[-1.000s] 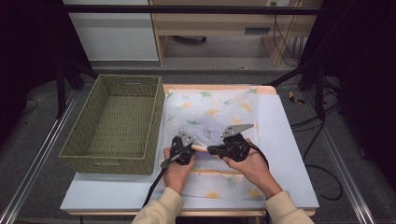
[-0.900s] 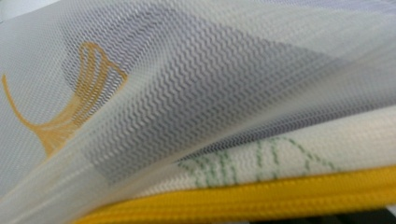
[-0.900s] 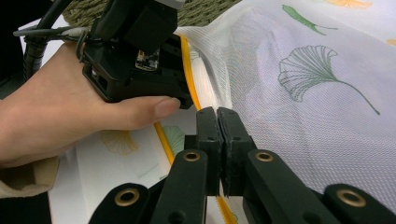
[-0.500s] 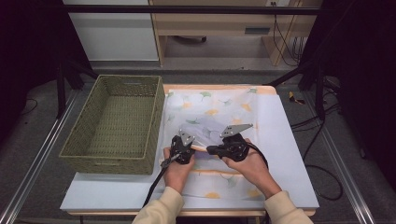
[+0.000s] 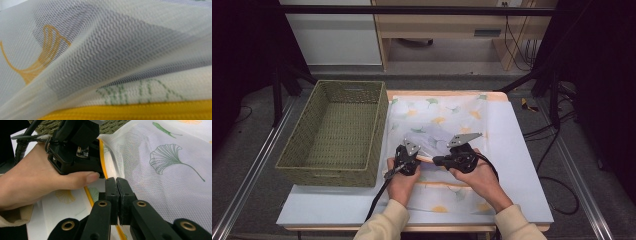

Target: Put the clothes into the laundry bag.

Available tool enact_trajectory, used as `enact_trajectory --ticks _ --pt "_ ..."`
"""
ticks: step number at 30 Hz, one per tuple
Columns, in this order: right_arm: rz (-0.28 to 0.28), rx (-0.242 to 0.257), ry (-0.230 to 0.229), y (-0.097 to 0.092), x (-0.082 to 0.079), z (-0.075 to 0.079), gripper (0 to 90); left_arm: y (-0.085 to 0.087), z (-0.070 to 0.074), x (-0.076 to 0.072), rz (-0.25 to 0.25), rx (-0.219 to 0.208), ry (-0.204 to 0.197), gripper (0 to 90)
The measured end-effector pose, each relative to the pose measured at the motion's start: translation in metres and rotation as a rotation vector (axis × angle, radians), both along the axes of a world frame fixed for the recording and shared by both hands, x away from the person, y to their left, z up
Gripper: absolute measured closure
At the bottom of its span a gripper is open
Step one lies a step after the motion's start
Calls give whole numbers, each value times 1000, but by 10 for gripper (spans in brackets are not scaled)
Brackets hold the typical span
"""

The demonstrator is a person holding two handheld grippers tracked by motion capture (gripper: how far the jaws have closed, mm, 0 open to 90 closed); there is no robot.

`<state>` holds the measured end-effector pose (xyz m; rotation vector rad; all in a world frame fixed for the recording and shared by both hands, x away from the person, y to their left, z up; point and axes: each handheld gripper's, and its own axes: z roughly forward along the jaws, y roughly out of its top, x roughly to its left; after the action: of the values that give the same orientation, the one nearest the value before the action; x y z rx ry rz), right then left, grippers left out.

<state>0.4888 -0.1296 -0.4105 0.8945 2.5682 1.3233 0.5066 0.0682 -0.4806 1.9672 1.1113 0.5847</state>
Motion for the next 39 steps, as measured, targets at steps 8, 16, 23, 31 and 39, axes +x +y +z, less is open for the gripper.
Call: enact_trajectory --ticks 8,16,23,31,39 --pt "0 2 2 0 3 0 887 0 1 4 0 8 9 900" --pt "-4 11 2 1 5 1 887 -1 1 9 8 8 6 900" --pt "0 14 1 2 8 2 887 -3 1 14 17 13 5 900" --pt "-8 13 6 4 8 3 887 -4 0 18 25 14 4 900" --pt "-6 18 5 5 10 3 887 -4 0 20 28 13 2 900"
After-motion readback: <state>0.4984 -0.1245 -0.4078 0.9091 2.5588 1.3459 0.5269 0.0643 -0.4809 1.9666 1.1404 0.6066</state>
